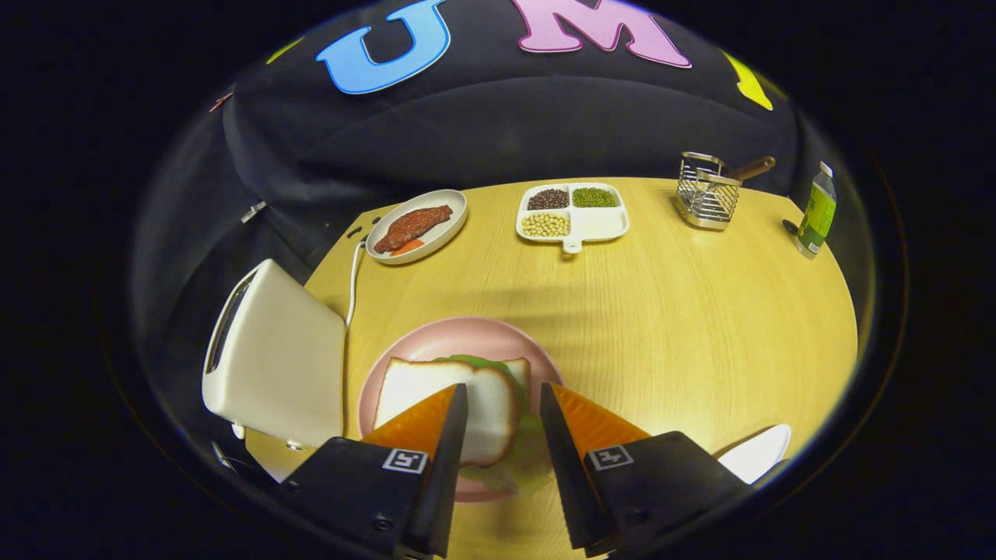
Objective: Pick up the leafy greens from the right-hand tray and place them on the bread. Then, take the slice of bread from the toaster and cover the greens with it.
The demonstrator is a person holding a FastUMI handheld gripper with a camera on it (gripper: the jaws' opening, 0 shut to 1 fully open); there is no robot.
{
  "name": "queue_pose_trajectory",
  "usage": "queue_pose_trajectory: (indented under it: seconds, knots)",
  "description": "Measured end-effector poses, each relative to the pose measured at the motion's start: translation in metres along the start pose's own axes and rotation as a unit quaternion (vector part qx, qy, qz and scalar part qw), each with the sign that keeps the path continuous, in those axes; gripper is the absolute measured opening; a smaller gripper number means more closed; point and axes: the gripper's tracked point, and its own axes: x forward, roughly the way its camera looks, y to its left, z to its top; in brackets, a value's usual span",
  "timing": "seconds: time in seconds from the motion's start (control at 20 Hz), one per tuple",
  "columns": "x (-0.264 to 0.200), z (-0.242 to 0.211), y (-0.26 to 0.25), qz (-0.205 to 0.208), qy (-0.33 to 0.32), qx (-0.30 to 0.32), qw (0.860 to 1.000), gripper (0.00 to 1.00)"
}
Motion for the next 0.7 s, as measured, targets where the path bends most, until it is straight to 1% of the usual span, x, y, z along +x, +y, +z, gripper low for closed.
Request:
queue_pose_trajectory:
  seconds: [0.15,0.2,0.35,0.4,0.45,0.5,0.7]
  knots:
    - [-0.016,0.013,-0.006,0.006,-0.015,-0.011,1.000,0.65]
    - [-0.022,0.018,-0.008,0.011,-0.024,-0.020,0.999,0.72]
    - [-0.050,0.034,-0.008,0.033,-0.059,-0.053,0.996,0.84]
    - [-0.061,0.041,-0.007,0.043,-0.072,-0.066,0.994,0.90]
    - [-0.072,0.048,-0.008,0.048,-0.085,-0.079,0.992,0.92]
    - [-0.082,0.054,-0.007,0.053,-0.095,-0.094,0.990,0.97]
    - [-0.123,0.072,0.001,0.068,-0.133,-0.148,0.978,0.98]
